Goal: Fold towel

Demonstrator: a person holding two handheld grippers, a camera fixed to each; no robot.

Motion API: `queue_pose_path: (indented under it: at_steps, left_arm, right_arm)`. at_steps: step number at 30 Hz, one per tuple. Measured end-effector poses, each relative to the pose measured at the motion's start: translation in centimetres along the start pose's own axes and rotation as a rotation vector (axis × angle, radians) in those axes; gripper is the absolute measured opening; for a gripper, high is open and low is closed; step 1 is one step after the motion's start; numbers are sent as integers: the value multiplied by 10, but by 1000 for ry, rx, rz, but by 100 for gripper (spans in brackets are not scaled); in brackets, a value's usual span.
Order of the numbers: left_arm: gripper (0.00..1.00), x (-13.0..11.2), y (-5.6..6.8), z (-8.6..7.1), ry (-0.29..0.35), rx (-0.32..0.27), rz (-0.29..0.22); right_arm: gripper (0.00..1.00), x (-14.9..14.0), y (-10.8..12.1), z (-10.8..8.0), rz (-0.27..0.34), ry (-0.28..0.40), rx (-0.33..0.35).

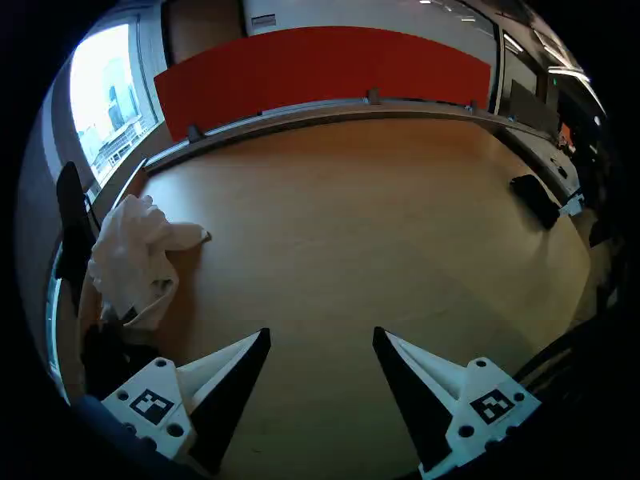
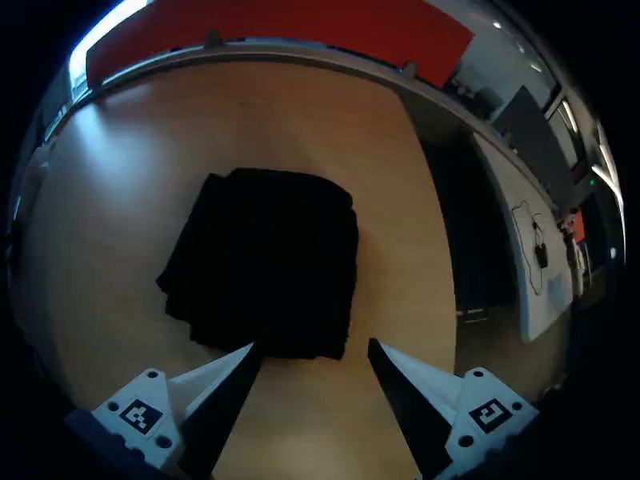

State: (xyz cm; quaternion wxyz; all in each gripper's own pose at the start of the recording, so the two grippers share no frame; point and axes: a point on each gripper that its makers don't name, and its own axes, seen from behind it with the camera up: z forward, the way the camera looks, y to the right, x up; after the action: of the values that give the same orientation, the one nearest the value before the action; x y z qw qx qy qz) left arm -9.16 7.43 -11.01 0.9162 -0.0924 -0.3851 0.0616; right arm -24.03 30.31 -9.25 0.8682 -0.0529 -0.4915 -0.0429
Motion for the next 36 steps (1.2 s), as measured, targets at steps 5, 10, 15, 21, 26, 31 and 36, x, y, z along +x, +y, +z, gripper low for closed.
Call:
queue_pose_path:
  at_steps: [5,10,15,21,26,31,36]
  left_arm:
    - [95,1,-1,1,6,-4,-3]
    - [95,1,-1,1,10,-5,-11]
    - [95,1,-2,1,13,-6,-19]
    - [95,3,-2,2,20,-2,-20]
    - [95,4,-3,2,24,2,-26]
    - [95,5,-5,2,30,6,-44]
    - [95,5,-7,2,36,12,-59]
  right_arm:
    - [100,3,-7,-6,14,17,9]
    - [100,9,-18,-11,39,45,24]
    - [100,18,-35,-16,62,79,51]
    - [100,28,-60,-23,65,120,84]
    - [100,40,-80,-29,69,163,103]
    - [100,53,-96,-36,93,214,122]
    - [100,67,-108,-46,122,276,138]
